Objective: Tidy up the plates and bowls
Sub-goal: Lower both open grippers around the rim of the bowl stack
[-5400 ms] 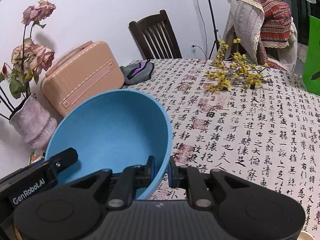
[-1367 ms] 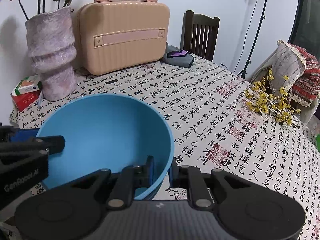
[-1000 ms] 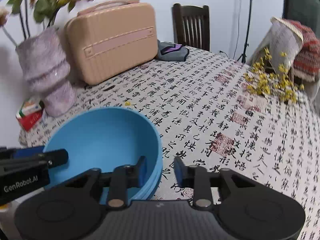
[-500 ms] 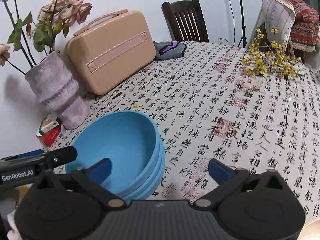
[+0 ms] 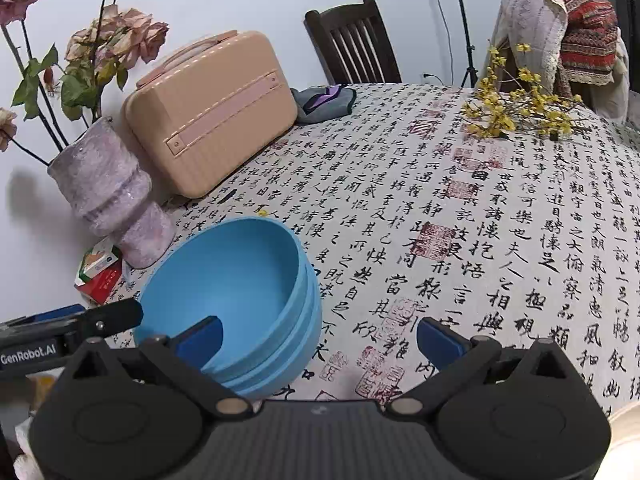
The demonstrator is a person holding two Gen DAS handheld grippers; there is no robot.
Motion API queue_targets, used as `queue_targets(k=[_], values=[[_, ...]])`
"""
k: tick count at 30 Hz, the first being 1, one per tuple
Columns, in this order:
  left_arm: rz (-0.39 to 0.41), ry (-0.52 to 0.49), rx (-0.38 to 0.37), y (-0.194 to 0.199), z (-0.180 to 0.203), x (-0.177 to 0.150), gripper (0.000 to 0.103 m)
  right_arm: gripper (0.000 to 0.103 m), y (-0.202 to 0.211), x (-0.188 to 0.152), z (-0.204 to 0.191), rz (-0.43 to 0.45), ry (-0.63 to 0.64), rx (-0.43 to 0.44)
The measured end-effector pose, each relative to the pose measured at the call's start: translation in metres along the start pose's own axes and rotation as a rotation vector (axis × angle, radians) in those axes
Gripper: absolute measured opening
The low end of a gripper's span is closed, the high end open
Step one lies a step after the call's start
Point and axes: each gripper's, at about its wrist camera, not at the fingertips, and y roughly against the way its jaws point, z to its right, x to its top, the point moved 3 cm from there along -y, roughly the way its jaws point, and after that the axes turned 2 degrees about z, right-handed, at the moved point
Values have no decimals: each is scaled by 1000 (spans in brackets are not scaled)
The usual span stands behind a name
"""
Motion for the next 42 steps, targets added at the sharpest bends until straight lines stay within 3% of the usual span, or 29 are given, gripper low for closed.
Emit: queue_targets(k=[12, 17, 22, 29, 38, 42], values=[[39, -23, -4, 12, 20, -2, 103, 103, 22, -14, 9, 65, -8, -2], [28, -20, 24, 22, 32, -3, 103, 103, 32, -15, 19, 88, -18, 38], [56, 3, 33, 35, 38, 0, 103, 103, 43, -12, 29, 56, -62, 97], [64, 30, 39, 38, 35, 1, 103, 103, 57, -10, 27, 92, -29, 65], [37, -44, -58, 12, 10, 13, 103, 103, 44, -7, 10, 122, -13, -24], [23, -67, -123, 0, -10, 27, 103, 95, 33, -2, 2, 103, -63, -63]])
